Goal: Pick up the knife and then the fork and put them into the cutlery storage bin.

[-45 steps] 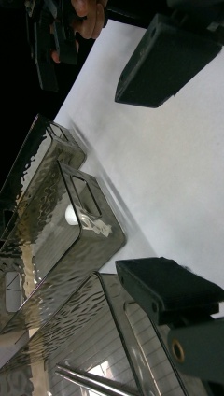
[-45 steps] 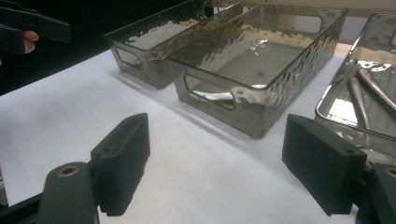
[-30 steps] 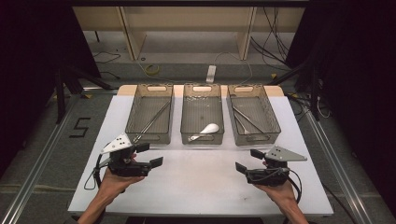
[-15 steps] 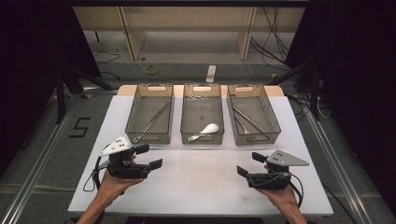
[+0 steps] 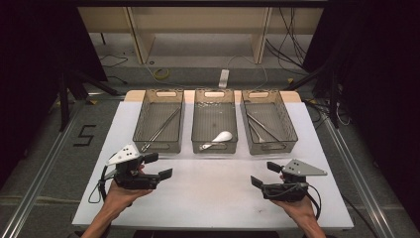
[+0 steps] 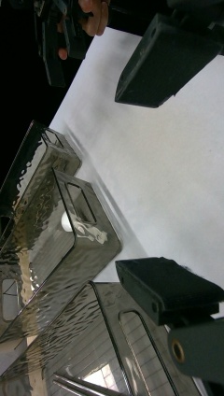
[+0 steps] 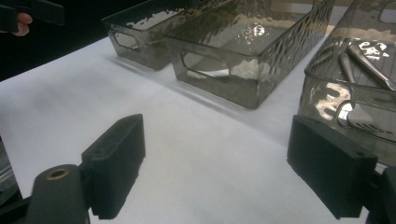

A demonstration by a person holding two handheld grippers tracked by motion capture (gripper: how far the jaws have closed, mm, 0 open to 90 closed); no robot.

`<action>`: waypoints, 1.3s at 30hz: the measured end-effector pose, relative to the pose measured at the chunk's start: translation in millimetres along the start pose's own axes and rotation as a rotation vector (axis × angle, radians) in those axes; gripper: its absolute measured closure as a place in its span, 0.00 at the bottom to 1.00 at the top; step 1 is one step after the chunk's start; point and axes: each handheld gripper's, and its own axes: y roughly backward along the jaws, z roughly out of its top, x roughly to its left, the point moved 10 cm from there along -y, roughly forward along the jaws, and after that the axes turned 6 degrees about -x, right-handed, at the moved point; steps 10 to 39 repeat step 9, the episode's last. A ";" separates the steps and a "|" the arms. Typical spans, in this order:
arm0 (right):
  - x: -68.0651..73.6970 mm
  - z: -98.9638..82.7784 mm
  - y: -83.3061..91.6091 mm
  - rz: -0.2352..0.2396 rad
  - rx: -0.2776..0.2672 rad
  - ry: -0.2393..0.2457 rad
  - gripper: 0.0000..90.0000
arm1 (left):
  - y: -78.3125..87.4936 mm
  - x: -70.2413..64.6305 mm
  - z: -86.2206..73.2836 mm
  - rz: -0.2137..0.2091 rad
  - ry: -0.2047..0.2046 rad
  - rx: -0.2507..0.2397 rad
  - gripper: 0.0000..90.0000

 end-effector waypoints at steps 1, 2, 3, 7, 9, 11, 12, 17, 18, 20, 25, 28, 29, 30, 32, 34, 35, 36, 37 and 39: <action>0.0 -0.1 0.0 0.000 0.001 0.001 0.22 | -0.1 0.1 -0.1 0.000 0.000 0.001 0.17; 0.0 -0.2 0.0 0.000 0.002 0.001 0.22 | -0.1 0.1 -0.2 0.000 -0.002 0.002 0.17; 0.0 -0.2 0.0 0.000 0.002 0.001 0.22 | -0.3 0.0 -0.2 0.000 -0.002 0.002 0.17; -0.2 -0.3 -0.2 0.001 0.002 0.000 0.22 | -0.4 0.0 0.0 0.000 0.000 0.001 0.17; -0.7 -0.7 -0.5 -0.001 0.005 0.001 0.22 | -0.5 0.0 0.0 -0.001 0.000 0.002 0.17; -0.7 -0.7 -0.5 -0.001 0.005 0.001 0.22 | -0.5 0.0 0.0 -0.001 0.000 0.002 0.17; -0.7 -0.7 -0.5 -0.001 0.005 0.001 0.22 | -0.5 0.0 0.0 -0.001 0.000 0.002 0.17; -0.7 -0.7 -0.5 -0.001 0.005 0.001 0.22 | -0.5 0.0 0.0 -0.001 0.000 0.002 0.17; -0.7 -0.7 -0.5 -0.001 0.005 0.001 0.22 | -0.5 0.0 0.0 -0.001 0.000 0.002 0.17; -0.7 -0.7 -0.5 -0.001 0.005 0.001 0.22 | -0.5 0.0 0.0 -0.001 0.000 0.002 0.17; -0.7 -0.7 -0.5 -0.001 0.005 0.001 0.22 | -0.5 0.0 0.0 -0.001 0.000 0.002 0.17; -0.7 -0.7 -0.5 -0.001 0.005 0.001 0.22 | -0.5 0.0 0.0 -0.001 0.000 0.002 0.17; -0.7 -0.7 -0.5 -0.001 0.005 0.001 0.22 | -0.5 0.0 0.0 -0.001 0.000 0.002 0.17; -0.7 -0.7 -0.5 -0.001 0.005 0.001 0.22 | -0.5 0.0 0.0 -0.001 0.000 0.002 0.17; -0.7 -0.7 -0.5 -0.001 0.005 0.001 0.22 | -0.5 0.0 0.0 -0.001 0.000 0.002 0.17; -0.7 -0.7 -0.5 -0.001 0.005 0.001 0.22 | -0.5 0.0 0.0 -0.001 0.000 0.002 0.17; -0.7 -0.7 -0.5 -0.001 0.005 0.001 0.22 | -0.5 0.0 0.0 -0.001 0.000 0.002 0.17; -0.7 -0.7 -0.5 -0.001 0.005 0.001 0.22 | -0.5 0.0 0.0 -0.001 0.000 0.002 0.17; -0.7 -0.7 -0.5 -0.001 0.005 0.001 0.22 | -0.5 0.0 0.0 -0.001 0.000 0.002 0.17; -0.7 -0.7 -0.5 -0.001 0.005 0.001 0.22 | -0.5 0.0 0.0 -0.001 0.000 0.002 0.17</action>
